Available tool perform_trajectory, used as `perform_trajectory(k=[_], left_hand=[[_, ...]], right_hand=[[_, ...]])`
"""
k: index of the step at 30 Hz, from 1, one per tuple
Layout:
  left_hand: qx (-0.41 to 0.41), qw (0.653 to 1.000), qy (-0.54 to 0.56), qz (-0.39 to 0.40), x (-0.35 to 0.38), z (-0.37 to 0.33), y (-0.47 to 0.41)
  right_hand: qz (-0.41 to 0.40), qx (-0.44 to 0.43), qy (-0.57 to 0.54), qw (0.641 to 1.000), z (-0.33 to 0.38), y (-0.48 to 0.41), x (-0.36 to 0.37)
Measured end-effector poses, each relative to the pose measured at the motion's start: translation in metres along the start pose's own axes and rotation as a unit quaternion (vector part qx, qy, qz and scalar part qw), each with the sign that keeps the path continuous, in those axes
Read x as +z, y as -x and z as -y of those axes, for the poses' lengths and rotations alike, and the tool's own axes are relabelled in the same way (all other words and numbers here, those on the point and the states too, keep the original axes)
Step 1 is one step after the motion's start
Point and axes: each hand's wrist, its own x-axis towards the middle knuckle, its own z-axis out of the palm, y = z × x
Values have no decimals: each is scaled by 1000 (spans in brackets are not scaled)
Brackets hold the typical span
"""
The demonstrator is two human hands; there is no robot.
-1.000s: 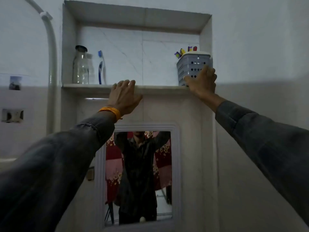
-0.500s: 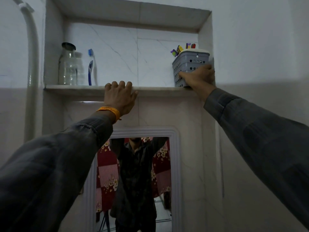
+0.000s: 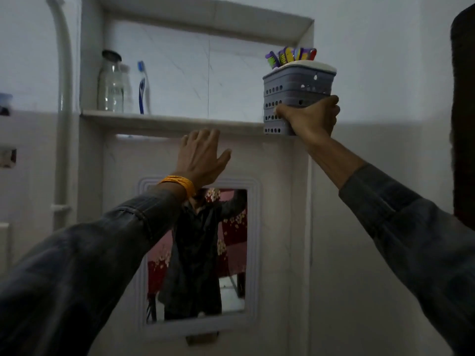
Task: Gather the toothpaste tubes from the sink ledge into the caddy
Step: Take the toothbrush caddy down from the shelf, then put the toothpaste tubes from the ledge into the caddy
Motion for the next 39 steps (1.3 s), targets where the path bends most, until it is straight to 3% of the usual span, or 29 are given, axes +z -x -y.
perform_trajectory(k=[4, 11, 22, 29, 34, 39], left_hand=[[3, 999, 40, 34, 13, -25, 61], [-39, 985, 100, 135, 55, -34, 215], [-202, 914, 81, 344, 122, 5, 445], [-270, 853, 73, 440, 144, 21, 529], [-291, 807, 64, 509, 156, 33, 581], [-292, 789, 62, 538, 174, 55, 610]], right_hand=[[26, 7, -44, 999, -53, 72, -21], [101, 41, -19, 994, -190, 237, -38], [173, 267, 10, 948, -378, 484, -58], [192, 329, 65, 922, -450, 554, -54], [205, 317, 58, 924, -470, 576, -40], [193, 325, 26, 926, -478, 586, -36]])
